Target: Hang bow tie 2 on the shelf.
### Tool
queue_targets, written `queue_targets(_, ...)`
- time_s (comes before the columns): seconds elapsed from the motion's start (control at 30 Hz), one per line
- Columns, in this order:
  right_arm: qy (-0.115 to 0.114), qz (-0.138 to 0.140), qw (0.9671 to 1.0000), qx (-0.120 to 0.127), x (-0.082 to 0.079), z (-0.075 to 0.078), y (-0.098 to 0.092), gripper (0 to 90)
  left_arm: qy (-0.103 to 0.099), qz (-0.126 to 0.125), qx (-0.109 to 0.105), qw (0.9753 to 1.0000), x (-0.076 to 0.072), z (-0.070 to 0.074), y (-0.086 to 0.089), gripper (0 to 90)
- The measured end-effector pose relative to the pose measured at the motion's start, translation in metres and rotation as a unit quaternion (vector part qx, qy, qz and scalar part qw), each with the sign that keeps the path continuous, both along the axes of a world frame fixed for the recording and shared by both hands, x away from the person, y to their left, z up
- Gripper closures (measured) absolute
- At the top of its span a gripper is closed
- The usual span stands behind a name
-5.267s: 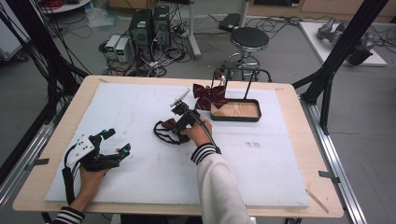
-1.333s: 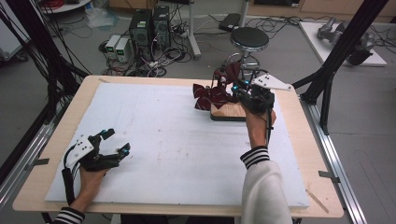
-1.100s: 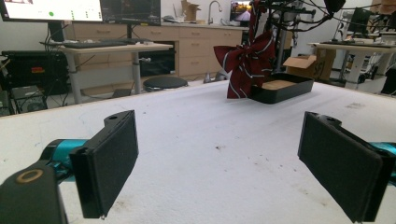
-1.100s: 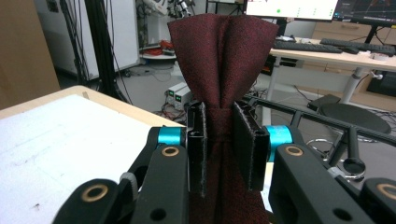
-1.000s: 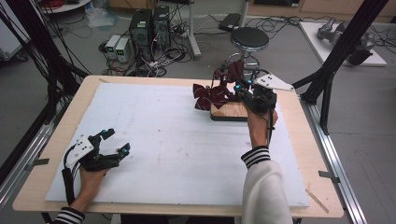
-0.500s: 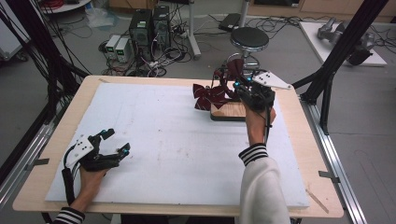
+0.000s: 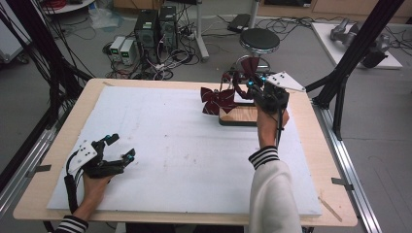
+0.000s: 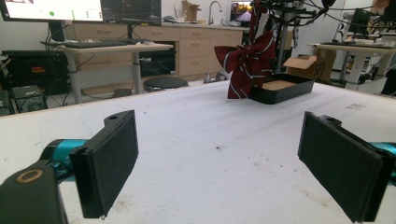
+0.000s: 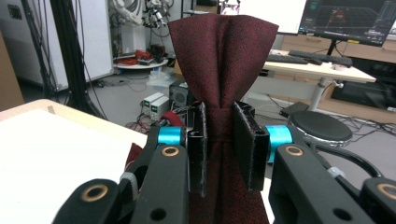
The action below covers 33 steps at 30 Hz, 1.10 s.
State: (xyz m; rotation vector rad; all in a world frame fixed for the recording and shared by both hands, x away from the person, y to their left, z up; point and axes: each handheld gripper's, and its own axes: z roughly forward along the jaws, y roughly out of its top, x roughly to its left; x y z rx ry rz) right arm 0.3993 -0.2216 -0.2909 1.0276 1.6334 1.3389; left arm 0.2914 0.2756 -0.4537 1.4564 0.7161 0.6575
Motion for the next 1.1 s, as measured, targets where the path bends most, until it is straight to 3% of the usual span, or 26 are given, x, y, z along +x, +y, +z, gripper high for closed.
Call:
queue_targets(0.97,0.02,-0.017,0.9996,0.003,0.026,-0.018,0.01,76.0,-0.001,0.001,-0.001,1.0,0.0,0.0,0.0,12.6)
queue_targets(1.1,0.007,-0.023,0.9997,0.008,0.027,-0.018,0.009,76.0,-0.001,0.001,-0.001,1.0,0.0,0.0,0.0,12.6)
